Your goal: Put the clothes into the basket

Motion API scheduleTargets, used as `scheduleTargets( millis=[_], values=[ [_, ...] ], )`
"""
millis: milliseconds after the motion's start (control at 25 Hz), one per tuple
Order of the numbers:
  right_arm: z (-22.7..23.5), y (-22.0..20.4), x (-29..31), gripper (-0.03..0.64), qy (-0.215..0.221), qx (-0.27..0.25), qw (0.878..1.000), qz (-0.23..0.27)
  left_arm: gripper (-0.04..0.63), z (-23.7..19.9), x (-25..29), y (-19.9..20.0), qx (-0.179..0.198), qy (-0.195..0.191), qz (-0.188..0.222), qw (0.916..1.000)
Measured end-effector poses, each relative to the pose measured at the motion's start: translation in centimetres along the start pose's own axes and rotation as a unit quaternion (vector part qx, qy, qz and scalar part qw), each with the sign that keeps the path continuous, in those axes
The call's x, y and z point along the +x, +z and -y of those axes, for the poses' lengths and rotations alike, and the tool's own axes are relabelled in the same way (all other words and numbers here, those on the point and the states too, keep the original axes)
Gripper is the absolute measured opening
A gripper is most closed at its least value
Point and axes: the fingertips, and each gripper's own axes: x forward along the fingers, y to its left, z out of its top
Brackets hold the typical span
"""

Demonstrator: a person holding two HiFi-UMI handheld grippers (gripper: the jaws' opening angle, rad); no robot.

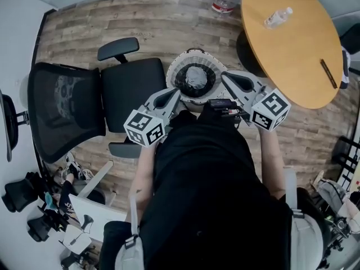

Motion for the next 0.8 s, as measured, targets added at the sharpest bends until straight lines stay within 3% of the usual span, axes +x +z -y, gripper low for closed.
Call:
scheduleTargets(
  millis=[800],
  values=[
    [0.7,-0.6,0.6,0.017,-0.013,-0.012,1.000,-0.026,0.012,-0.1,2.0,-0.5,0.008,-0.019,-0.029,0.9994]
  ],
)
